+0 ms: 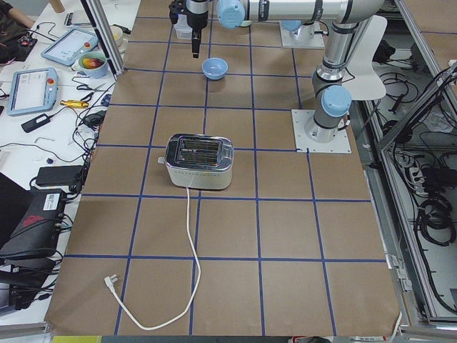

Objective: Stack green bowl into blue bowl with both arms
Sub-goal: 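Release the blue bowl and raise left arm while right gripper grasps green bowl, then lift the green bowl with the right gripper and carry it over the blue bowl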

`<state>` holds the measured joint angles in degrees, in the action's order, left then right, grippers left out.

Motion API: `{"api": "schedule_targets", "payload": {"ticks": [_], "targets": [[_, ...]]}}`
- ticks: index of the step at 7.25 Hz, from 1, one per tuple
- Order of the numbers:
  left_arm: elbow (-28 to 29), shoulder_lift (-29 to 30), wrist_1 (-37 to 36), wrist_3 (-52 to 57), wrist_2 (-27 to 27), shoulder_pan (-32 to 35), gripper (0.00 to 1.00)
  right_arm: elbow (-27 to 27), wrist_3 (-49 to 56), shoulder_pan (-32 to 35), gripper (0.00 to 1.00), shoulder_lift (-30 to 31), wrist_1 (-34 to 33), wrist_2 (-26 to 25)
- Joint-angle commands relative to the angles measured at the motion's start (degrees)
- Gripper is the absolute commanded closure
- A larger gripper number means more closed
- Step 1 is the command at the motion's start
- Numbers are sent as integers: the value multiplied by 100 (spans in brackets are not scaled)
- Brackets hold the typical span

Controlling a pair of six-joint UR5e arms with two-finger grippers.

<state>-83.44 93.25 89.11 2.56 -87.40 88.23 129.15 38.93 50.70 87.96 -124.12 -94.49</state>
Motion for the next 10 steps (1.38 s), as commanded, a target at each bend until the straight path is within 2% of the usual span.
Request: {"api": "schedule_targets", "payload": {"ticks": [1,3,4,5,7,8,10], "targets": [[56,-404,476,192,-111,-166,0,-414,-260,376,100,299,550,507],[-154,-413,248,183,-146,-122,0,-1484,-1120,1455,100,240,1675,554],[-155,-405,108,218,-155,-122,0,-1829,-1829,1826,100,135,1950,833],[-172,-422,11,219,-181,-122,0,-1945,-2784,2334,100,55,1988,1149],[-181,-422,1,184,-172,-122,0,-2339,-4509,3546,100,-251,1866,1336],[-190,-422,1,183,-172,-122,0,-2725,-5395,4109,100,-636,1857,1346],[-181,-431,1,175,-164,-122,0,-3543,-6122,5095,100,-1462,1813,1319]]}}
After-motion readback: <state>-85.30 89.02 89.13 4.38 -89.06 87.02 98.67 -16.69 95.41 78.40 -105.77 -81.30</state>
